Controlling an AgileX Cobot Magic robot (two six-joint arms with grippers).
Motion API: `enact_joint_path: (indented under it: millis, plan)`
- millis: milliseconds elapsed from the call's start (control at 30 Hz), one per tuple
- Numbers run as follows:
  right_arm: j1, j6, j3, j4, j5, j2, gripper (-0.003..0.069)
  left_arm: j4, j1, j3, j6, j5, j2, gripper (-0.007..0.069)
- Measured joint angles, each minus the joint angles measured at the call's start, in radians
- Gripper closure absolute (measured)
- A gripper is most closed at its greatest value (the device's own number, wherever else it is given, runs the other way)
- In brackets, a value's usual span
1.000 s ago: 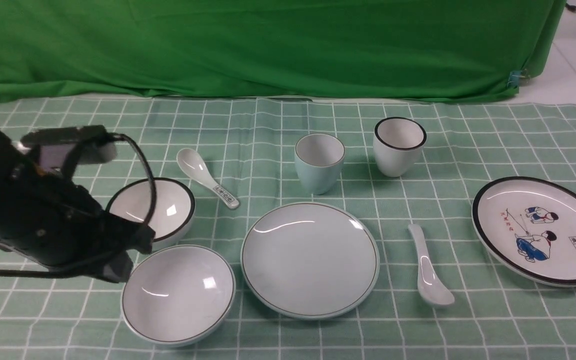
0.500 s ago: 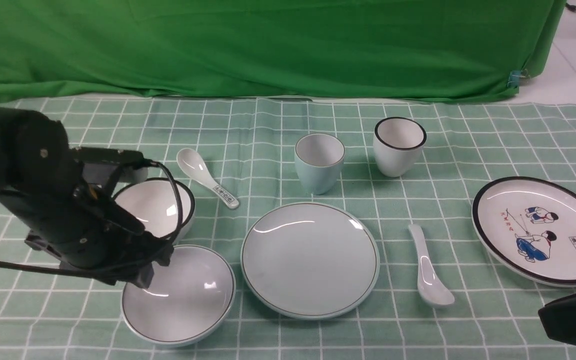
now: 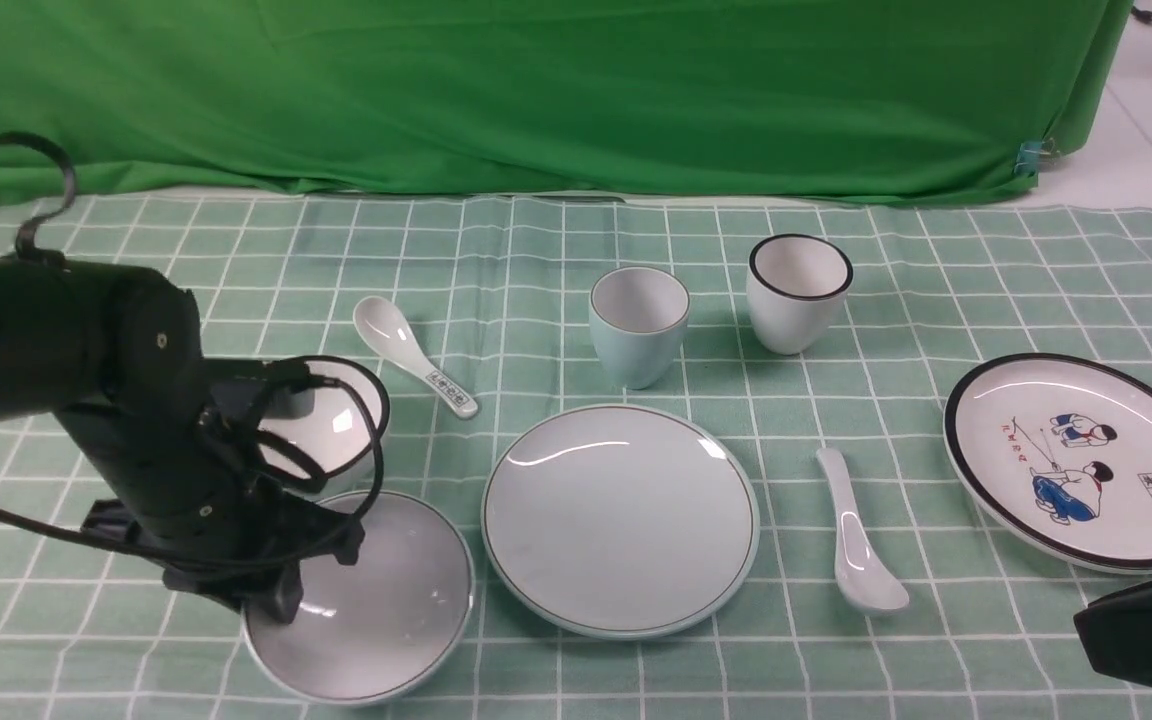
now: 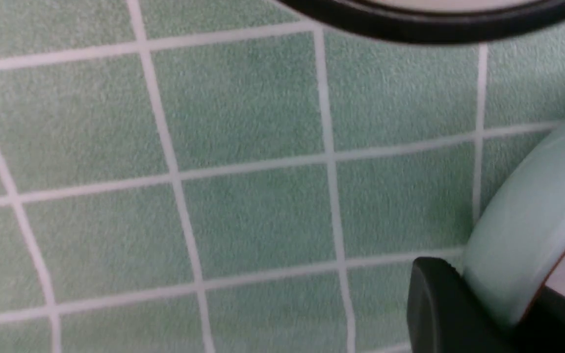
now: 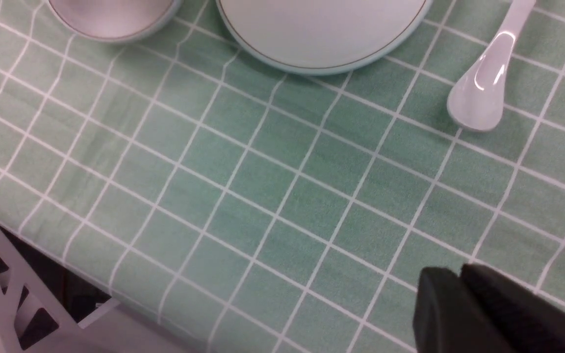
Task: Place the bowls on the plates on the blue tablecloth, put the cups on the bowls, and place the spoons in the cups.
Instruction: 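Place the bowl on top of the plate with the left gripper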
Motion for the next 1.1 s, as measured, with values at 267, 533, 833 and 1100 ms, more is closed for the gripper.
enact_joint_path:
  millis: [267, 533, 833, 1100]
  plan:
    - [0.0, -0.003, 0.0, -0.002, -0.032, 0.0, 0.0571, -0.159, -0.078, -0.052, 0.079, -0.045, -0.149, 0.0598]
    - [0.0, -0.011, 0.0, -0.006, -0.026, 0.0, 0.0554, -0.237, -0.22, -0.3, 0.056, -0.05, 0.126, 0.0598]
    - [0.0, -0.018, 0.0, -0.026, -0.026, 0.0, 0.0544, -0.258, -0.22, -0.426, 0.063, -0.006, 0.301, 0.0598]
    - [0.0, -0.018, 0.0, -0.032, -0.034, 0.0, 0.0533, -0.242, -0.22, -0.43, 0.063, -0.024, 0.323, 0.057]
